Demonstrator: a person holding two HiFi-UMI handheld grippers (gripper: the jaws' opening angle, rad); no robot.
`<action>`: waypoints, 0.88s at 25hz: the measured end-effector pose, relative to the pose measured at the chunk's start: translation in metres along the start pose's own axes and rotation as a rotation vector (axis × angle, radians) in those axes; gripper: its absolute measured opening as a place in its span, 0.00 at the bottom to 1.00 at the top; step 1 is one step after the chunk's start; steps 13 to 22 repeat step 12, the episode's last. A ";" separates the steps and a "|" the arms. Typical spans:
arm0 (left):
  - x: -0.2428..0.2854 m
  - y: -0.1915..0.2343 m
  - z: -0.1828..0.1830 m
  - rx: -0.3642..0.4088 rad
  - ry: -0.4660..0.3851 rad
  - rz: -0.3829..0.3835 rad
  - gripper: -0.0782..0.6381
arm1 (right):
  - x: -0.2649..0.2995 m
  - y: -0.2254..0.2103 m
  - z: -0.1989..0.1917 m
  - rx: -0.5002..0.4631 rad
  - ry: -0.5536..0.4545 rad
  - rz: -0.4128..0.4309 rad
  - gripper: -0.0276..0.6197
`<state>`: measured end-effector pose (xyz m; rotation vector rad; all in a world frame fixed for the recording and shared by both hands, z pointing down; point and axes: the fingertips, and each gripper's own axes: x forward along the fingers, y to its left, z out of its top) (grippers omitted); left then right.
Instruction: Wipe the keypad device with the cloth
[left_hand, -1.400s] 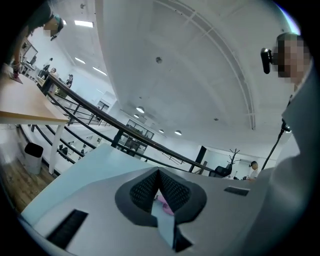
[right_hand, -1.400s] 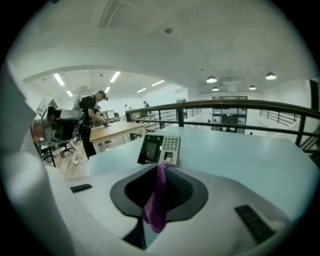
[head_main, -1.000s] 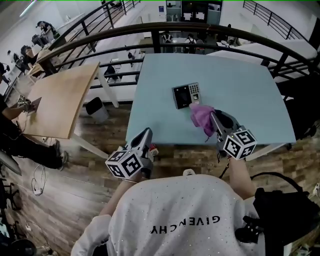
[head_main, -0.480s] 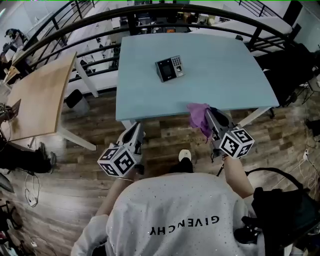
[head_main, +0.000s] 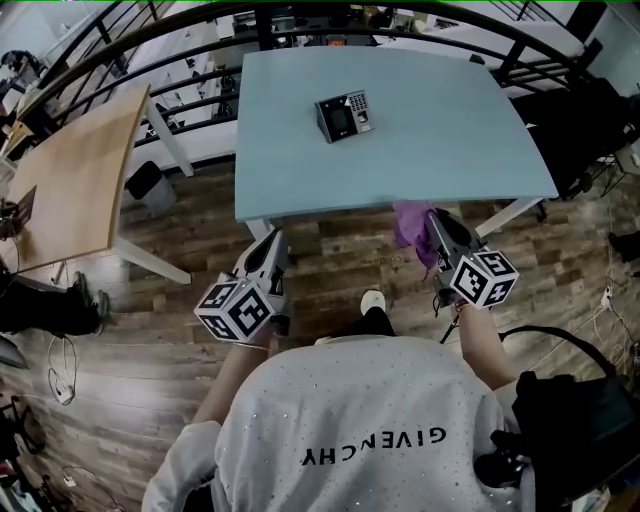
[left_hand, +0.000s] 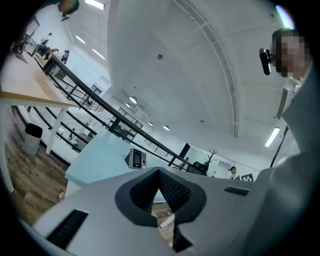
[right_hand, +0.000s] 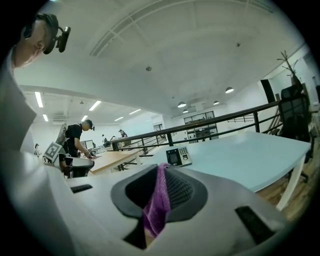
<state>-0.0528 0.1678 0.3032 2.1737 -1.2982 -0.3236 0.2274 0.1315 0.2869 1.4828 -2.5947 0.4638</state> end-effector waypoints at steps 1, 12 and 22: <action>0.000 0.003 0.000 -0.006 -0.004 0.007 0.11 | 0.001 0.000 0.001 -0.009 -0.002 0.000 0.11; 0.010 0.007 -0.002 -0.011 -0.018 0.030 0.11 | 0.003 -0.014 0.006 -0.055 0.002 -0.002 0.11; 0.010 0.007 -0.002 -0.011 -0.018 0.030 0.11 | 0.003 -0.014 0.006 -0.055 0.002 -0.002 0.11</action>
